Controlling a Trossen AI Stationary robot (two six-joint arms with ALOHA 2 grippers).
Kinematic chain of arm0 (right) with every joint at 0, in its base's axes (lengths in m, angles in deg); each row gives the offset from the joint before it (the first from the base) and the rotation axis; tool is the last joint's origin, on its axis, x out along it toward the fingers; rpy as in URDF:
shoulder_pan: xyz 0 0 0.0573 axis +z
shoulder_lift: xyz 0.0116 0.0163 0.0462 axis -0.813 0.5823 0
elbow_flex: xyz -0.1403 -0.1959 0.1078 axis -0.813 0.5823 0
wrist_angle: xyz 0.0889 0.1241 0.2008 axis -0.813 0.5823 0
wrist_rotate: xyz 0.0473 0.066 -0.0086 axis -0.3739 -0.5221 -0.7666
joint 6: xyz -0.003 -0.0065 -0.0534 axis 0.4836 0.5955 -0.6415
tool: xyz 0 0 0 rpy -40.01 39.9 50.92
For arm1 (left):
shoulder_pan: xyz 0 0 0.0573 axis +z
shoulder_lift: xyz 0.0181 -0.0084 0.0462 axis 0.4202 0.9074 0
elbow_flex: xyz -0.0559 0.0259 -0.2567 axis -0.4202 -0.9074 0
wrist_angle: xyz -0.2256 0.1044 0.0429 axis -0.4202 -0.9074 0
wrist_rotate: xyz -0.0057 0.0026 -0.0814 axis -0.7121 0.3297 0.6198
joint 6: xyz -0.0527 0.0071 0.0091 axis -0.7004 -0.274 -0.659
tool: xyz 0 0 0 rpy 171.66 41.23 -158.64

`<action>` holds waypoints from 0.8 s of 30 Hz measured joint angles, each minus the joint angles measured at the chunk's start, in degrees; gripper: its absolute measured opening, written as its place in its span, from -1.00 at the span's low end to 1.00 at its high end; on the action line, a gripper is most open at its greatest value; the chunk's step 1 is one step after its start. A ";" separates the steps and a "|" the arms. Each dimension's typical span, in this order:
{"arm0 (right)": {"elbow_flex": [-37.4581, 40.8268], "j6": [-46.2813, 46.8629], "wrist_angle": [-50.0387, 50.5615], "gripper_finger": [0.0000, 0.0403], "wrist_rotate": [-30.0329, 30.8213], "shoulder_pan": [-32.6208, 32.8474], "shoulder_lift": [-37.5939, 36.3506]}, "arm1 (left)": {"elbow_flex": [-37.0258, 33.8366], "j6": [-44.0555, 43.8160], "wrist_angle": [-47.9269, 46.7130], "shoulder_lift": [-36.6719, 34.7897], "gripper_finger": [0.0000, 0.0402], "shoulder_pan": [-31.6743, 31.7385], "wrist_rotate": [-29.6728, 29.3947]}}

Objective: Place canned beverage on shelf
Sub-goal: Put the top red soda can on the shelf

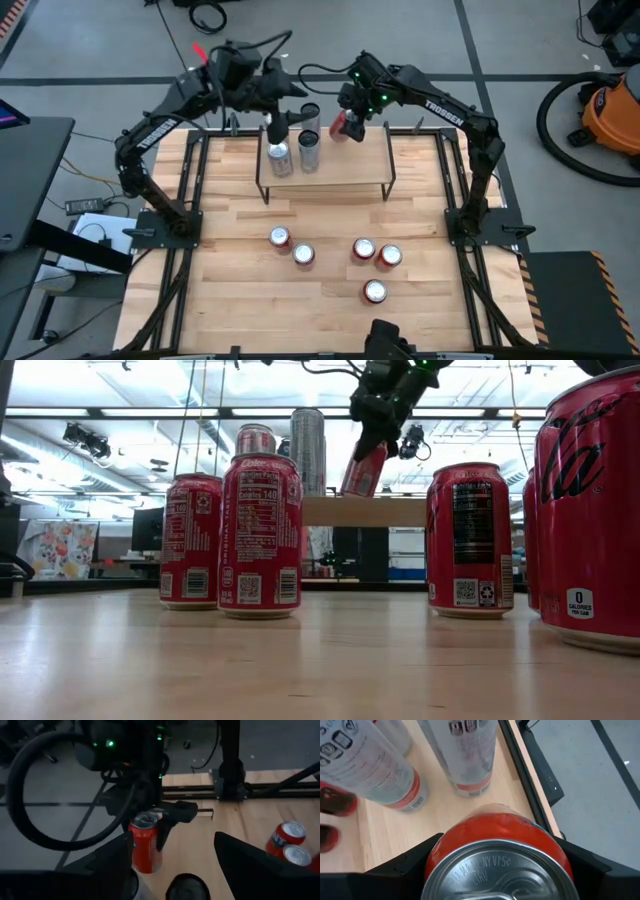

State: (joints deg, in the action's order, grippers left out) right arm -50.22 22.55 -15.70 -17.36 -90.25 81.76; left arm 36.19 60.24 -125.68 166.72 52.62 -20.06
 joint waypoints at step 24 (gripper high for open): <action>2.97 -1.90 -0.64 0.83 3.02 -0.13 -0.20 | -4.79 -1.77 3.76 -4.14 0.43 1.05 -2.43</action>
State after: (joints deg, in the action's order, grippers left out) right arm -47.25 20.65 -16.34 -14.34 -90.38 81.57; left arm 31.40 58.46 -121.93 162.58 53.66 -22.49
